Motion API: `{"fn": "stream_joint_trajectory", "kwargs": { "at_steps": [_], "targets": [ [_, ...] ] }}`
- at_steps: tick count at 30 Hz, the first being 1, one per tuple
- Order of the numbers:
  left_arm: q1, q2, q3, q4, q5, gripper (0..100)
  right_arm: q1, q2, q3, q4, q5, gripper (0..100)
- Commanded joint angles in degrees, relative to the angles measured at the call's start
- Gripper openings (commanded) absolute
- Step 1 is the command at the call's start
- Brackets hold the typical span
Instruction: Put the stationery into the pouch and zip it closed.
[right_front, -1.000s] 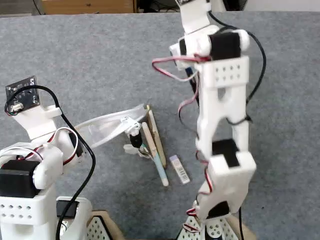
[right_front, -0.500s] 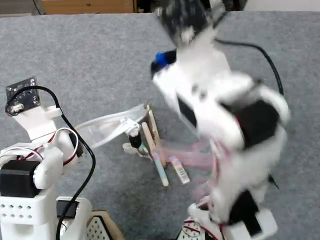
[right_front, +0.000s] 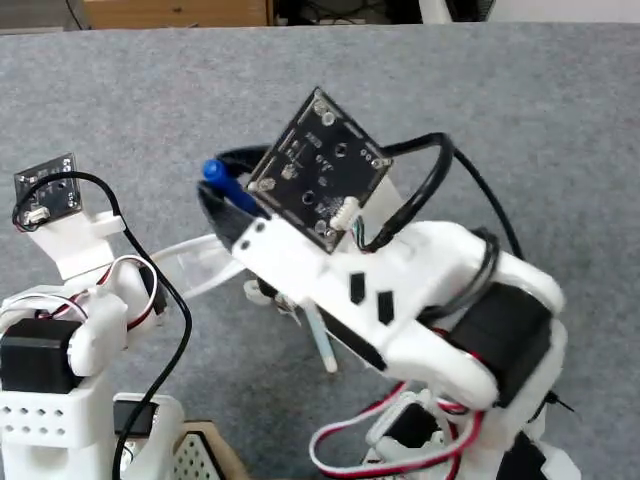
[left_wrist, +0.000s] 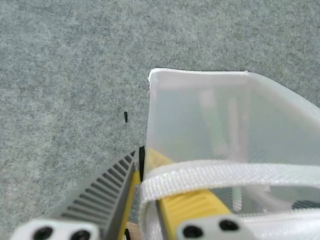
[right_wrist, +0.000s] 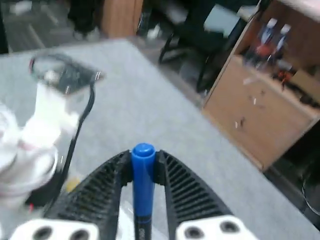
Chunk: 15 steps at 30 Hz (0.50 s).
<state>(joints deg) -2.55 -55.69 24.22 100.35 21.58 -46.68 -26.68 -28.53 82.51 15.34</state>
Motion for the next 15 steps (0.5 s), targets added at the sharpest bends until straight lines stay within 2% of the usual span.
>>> {"fn": "stream_joint_trajectory", "kwargs": {
  "at_steps": [1,10,15],
  "targets": [
    [0.04,1.23,0.4,0.35,0.79,3,-0.7,-1.01,2.51,-7.03,-2.81,1.2],
    [0.04,1.14,0.4,0.35,0.79,3,-0.7,-1.1,11.38,-24.79,-10.9,1.2],
    [0.04,1.23,0.4,0.35,0.79,3,-0.7,-1.19,13.23,-26.46,-21.01,1.2]
  ]
}}
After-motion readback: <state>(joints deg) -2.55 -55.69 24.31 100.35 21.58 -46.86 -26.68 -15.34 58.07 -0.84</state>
